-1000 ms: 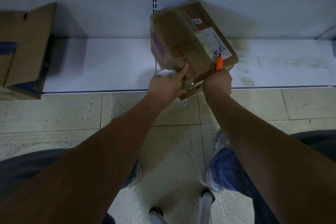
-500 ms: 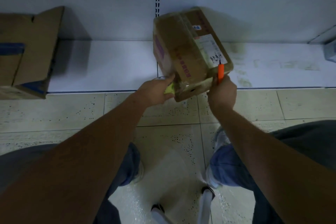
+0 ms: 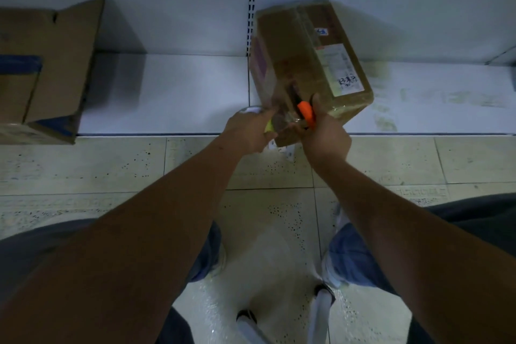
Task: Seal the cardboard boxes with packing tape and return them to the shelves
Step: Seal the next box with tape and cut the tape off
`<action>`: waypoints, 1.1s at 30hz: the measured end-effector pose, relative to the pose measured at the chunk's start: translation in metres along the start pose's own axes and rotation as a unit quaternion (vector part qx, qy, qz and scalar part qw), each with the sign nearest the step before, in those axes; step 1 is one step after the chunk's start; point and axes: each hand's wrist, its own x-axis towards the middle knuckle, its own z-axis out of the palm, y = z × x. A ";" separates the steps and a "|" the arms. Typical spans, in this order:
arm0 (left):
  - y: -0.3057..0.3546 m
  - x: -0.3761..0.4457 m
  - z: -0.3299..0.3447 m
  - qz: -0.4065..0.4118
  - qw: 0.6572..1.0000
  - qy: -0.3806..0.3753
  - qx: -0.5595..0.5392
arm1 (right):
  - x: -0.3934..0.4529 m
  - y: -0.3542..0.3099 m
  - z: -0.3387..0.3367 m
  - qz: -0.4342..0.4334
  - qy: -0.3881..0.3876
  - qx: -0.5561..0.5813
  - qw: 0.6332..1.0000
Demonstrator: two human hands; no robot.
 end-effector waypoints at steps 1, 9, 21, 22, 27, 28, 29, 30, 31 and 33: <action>0.000 0.001 -0.001 -0.026 1.000 -0.003 0.016 | -0.001 -0.002 -0.001 -0.002 0.001 -0.007 1.000; -0.026 -0.001 -0.011 -0.002 0.979 -0.088 -0.184 | 0.001 -0.021 -0.006 0.017 -0.010 -0.011 1.000; -0.049 -0.019 -0.013 -0.046 0.988 -0.055 -0.139 | -0.068 0.022 0.068 0.118 -0.234 0.063 0.963; -0.057 -0.020 -0.016 -0.054 0.988 -0.049 -0.135 | -0.076 0.041 0.069 0.145 -0.242 0.045 0.958; -0.062 -0.030 -0.019 -0.075 0.982 -0.026 -0.170 | -0.094 0.056 0.059 -0.009 -0.205 0.040 0.978; -0.057 -0.032 -0.020 -0.085 0.981 -0.022 -0.172 | -0.095 0.049 0.053 -0.028 -0.168 0.060 0.983; -0.052 -0.034 -0.022 -0.109 0.980 -0.021 -0.162 | -0.094 0.042 0.045 -0.037 -0.122 0.087 0.988; -0.049 -0.035 -0.024 -0.139 0.980 -0.016 -0.145 | -0.092 0.035 0.035 -0.035 -0.073 0.118 0.990; -0.047 -0.037 -0.028 -0.181 0.976 -0.008 -0.118 | -0.089 0.027 0.025 -0.027 -0.024 0.151 0.988; -0.046 -0.042 -0.033 -0.289 0.953 0.036 -0.083 | -0.080 0.017 0.004 0.013 0.061 0.196 0.979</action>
